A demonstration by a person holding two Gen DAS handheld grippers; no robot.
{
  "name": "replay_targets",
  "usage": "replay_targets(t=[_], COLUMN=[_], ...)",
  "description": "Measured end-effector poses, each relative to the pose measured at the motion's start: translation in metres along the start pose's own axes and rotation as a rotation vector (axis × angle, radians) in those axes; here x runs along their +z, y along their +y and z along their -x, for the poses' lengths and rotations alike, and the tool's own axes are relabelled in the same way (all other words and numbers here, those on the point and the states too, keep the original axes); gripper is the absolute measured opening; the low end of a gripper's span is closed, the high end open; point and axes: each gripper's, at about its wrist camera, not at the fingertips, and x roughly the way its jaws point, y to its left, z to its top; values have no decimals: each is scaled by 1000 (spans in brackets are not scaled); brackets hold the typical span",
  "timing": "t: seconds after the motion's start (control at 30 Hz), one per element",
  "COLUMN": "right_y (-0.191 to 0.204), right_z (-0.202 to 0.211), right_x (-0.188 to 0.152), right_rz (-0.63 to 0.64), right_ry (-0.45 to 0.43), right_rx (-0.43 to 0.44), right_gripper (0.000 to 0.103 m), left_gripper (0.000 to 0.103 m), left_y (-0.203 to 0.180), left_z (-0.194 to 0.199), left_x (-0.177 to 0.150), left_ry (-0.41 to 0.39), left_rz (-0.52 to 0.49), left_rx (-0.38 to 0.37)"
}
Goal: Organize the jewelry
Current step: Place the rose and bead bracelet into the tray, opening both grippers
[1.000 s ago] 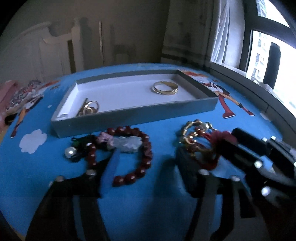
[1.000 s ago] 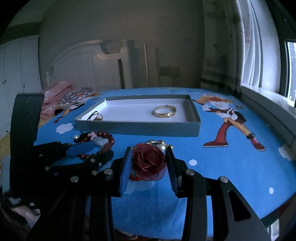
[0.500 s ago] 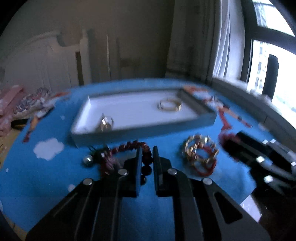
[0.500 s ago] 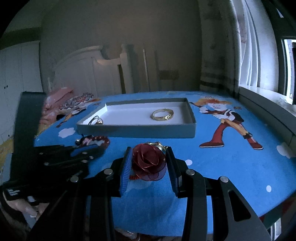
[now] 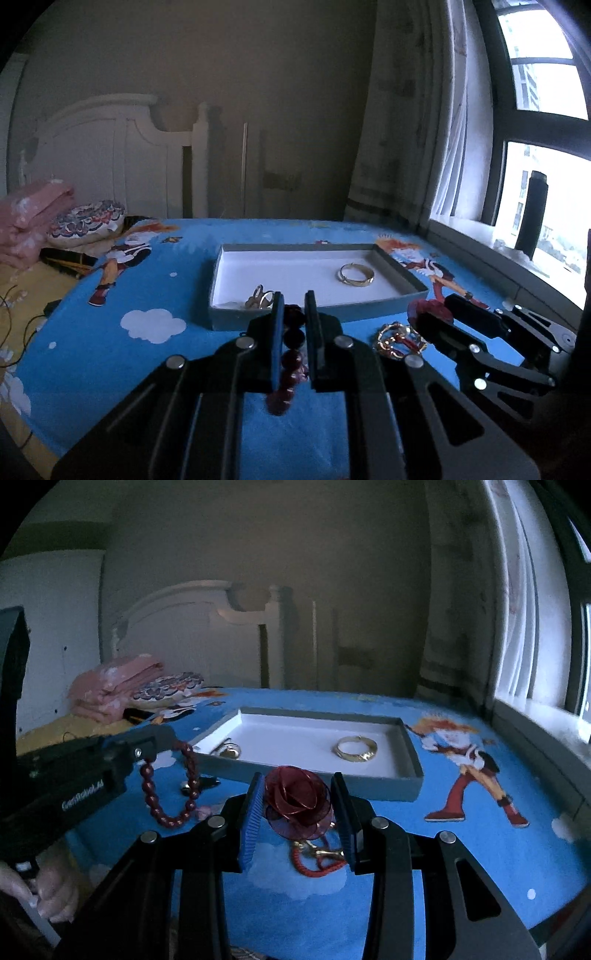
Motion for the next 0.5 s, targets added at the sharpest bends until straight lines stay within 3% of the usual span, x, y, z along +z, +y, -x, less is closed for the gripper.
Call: replay_targets(t=[0.33,0.5], right_y=[12,11], right_z=[12,11], right_x=[3,5], right_rz=[47,29], right_ry=[-21,-9], right_rx=[-5,-12], right_gripper=[36,36], left_gripper=[11,11], left_y=[-14,-13], left_z=[13,7], left_x=[1,-1], left_ry=[-21,-2], left_rz=[-24,-16], left_rx=[-28,3])
